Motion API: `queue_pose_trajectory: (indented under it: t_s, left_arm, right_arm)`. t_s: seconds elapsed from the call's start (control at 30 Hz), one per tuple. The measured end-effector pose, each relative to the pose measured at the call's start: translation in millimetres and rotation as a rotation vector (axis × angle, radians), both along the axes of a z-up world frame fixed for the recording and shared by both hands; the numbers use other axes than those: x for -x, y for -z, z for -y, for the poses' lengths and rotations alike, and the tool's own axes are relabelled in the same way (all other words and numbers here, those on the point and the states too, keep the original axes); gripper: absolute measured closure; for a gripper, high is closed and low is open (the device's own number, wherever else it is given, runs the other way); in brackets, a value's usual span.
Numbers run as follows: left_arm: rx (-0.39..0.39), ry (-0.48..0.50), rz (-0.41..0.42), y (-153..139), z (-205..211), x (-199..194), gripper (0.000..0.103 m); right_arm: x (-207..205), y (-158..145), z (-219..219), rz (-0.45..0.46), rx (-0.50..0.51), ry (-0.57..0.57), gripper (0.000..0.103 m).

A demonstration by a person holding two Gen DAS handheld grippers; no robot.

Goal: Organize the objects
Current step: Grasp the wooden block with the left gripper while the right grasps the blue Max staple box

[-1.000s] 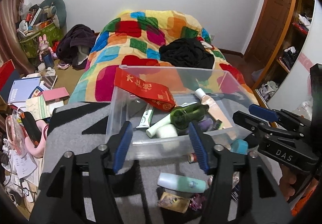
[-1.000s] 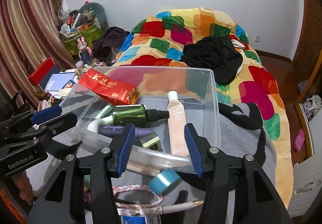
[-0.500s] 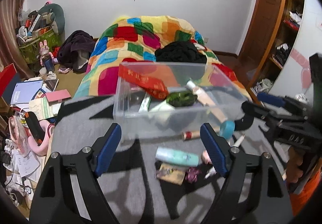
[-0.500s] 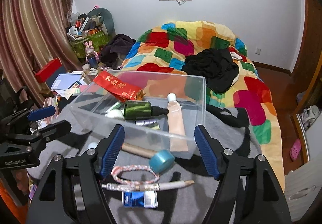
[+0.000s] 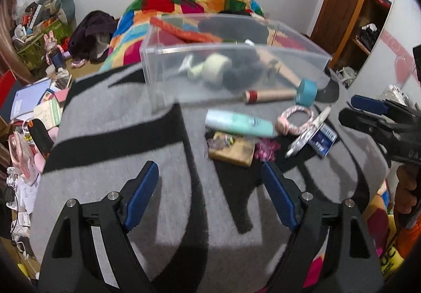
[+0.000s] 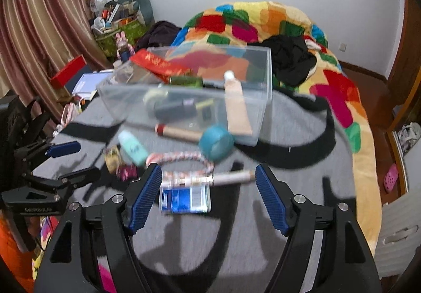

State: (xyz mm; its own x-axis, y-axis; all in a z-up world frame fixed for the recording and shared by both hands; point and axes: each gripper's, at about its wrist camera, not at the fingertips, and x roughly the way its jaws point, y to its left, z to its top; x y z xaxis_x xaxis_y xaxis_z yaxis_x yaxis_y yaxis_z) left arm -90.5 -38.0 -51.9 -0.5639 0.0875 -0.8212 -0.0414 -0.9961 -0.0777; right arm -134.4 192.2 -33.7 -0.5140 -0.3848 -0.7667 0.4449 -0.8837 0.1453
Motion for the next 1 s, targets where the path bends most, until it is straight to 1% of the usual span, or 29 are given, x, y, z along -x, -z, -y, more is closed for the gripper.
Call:
queue_pose_trajectory:
  t_s: [0.13, 0.23, 0.33, 0.37, 0.47, 0.53, 0.57, 0.6, 0.63, 0.67, 0.7, 0.73, 0.77, 1.0]
  left_arm:
    - [0.003, 0.001, 0.019, 9, -2, 7, 0.022]
    - [0.023, -0.002, 0.02, 12, -6, 16, 0.024]
    - [0.034, -0.001, 0.007, 12, -9, 21, 0.031]
    - [0.035, 0.001, 0.002, 12, -9, 23, 0.035]
    - [0.035, -0.001, -0.013, 13, -10, 25, 0.042]
    - [0.035, -0.006, -0.022, 12, -10, 26, 0.048]
    - [0.032, -0.008, -0.026, 12, -10, 26, 0.053]
    - [0.026, -0.011, -0.029, 12, -9, 26, 0.057]
    - [0.021, -0.014, -0.032, 12, -7, 26, 0.059]
    - [0.016, -0.019, -0.034, 12, -6, 26, 0.064]
    - [0.009, -0.025, -0.036, 11, -4, 25, 0.064]
    - [-0.001, -0.029, -0.038, 11, -3, 24, 0.064]
    - [-0.013, -0.036, -0.04, 11, 0, 23, 0.064]
    - [-0.054, -0.086, -0.046, 6, 12, 8, 0.064]
  right_arm:
    - [-5, 14, 0, 0.042, -0.007, -0.008, 0.031]
    - [-8, 23, 3, 0.064, -0.016, -0.023, 0.031]
    - [-10, 26, 10, 0.062, -0.033, -0.035, 0.031]
    - [-10, 27, 12, 0.059, -0.039, -0.04, 0.031]
    - [-12, 31, 22, 0.038, -0.076, -0.048, 0.031]
    - [-13, 35, 25, 0.032, -0.089, -0.048, 0.031]
    - [-13, 35, 25, 0.023, -0.087, -0.046, 0.031]
    - [-15, 34, 25, 0.014, -0.086, -0.048, 0.033]
    - [-15, 34, 25, 0.008, -0.087, -0.049, 0.038]
    - [-16, 33, 25, 0.0, -0.091, -0.047, 0.044]
    - [-16, 32, 24, -0.007, -0.094, -0.047, 0.048]
    - [-17, 31, 24, -0.011, -0.093, -0.048, 0.056]
    - [-17, 30, 23, -0.011, -0.092, -0.048, 0.058]
    - [-20, 27, 16, -0.003, -0.058, -0.036, 0.059]
